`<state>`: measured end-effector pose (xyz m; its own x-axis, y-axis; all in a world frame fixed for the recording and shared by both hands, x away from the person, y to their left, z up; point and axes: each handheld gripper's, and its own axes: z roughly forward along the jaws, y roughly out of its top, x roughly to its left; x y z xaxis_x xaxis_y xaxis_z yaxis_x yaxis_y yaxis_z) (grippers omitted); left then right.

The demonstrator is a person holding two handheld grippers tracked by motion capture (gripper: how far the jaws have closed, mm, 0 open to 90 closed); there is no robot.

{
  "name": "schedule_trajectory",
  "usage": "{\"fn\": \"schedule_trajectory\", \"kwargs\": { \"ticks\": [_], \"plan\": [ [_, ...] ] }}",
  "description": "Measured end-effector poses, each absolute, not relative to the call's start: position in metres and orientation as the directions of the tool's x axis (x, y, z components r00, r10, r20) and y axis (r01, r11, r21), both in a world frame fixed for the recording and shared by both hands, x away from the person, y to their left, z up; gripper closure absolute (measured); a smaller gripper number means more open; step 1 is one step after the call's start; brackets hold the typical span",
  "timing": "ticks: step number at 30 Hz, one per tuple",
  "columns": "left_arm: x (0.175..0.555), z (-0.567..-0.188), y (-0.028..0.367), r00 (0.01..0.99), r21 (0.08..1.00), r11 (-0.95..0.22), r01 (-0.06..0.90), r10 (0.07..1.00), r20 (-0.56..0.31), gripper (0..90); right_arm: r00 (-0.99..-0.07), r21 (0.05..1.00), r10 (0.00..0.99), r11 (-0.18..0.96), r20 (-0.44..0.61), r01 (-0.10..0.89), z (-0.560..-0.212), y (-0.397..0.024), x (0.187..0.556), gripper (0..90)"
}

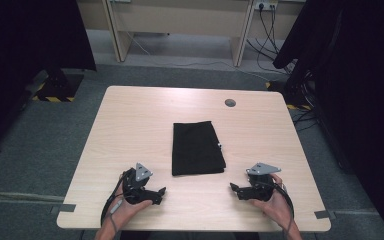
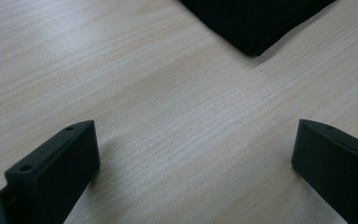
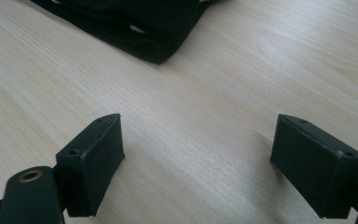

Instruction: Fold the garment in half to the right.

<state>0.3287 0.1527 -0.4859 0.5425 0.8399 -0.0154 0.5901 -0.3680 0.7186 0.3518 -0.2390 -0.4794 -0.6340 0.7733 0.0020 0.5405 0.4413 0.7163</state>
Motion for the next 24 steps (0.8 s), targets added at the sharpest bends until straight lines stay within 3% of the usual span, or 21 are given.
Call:
{"fn": "schedule_trajectory", "kwargs": {
  "ticks": [24],
  "plan": [
    [0.329,-0.486,0.153,0.542,0.718,-0.368,0.590,0.840,-0.015,0.0,-0.630,0.715,0.776,0.440,0.001,0.543,-0.479,-0.247,0.332,17.2]
  ]
}}
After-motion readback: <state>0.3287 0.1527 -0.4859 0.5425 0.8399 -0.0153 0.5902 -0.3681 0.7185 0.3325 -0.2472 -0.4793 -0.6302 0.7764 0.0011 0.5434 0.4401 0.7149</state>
